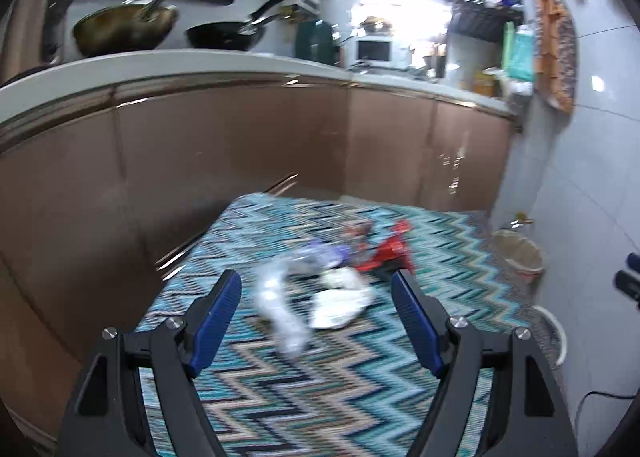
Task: Collect trash
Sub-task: 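Move both tools back over the trash on the table, then grasp the clear plastic bag with the left tool while the right tool grasps a white tissue, then carry both items over the white bin and open both tools, then move both tools back toward the remaining trash on the table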
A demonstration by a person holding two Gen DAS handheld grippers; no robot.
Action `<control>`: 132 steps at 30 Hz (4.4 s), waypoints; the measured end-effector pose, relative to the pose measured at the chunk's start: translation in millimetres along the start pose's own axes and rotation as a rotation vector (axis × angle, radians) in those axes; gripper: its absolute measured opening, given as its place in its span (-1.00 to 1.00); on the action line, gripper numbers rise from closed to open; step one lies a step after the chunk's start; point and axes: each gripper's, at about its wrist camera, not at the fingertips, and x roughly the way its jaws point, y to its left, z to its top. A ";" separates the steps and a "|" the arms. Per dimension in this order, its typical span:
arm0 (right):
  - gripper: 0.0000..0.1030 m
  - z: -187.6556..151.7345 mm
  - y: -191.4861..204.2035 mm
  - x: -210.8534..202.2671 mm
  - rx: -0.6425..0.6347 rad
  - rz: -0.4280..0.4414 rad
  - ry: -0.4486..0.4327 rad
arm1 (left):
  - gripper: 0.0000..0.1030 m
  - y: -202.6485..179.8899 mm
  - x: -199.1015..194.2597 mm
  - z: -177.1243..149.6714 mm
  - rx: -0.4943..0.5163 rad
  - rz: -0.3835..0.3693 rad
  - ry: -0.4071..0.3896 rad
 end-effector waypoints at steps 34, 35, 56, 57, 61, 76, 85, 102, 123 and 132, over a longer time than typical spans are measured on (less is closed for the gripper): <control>-0.10 25.0 160.9 227.8 -0.079 0.568 0.304 | -0.28 56.0 183.6 -36.1 -0.046 -0.104 0.383; -0.11 23.7 166.8 231.8 -0.079 0.590 0.314 | -0.31 58.3 182.9 -36.3 -0.050 -0.107 0.379; -0.77 16.0 214.4 282.9 -0.186 0.622 0.367 | -0.43 73.9 141.7 -29.5 -0.109 -0.118 0.278; -0.85 15.6 212.2 280.1 -0.187 0.624 0.365 | -0.43 72.9 138.7 -28.9 -0.109 -0.120 0.275; -0.89 9.7 206.3 261.7 -0.214 0.629 0.350 | -0.44 66.4 125.9 -26.9 -0.099 -0.115 0.266; -0.90 7.3 100.6 146.7 -0.037 0.655 0.169 | -0.45 -3.5 54.8 0.1 -0.008 -0.176 0.184; -0.90 -12.2 -18.7 85.1 0.114 0.487 0.054 | -0.45 -118.8 33.7 9.5 0.147 -0.351 0.181; -0.90 -98.4 -254.8 96.3 0.447 0.036 0.132 | -0.45 -426.1 84.0 -7.1 0.437 -0.683 0.327; -0.60 -149.5 -314.5 178.5 0.541 -0.081 0.270 | 0.02 -517.3 193.3 -51.5 0.402 -0.651 0.504; -0.48 -130.1 -297.5 148.3 0.516 -0.111 0.233 | 0.02 -478.8 160.9 -27.5 0.356 -0.652 0.404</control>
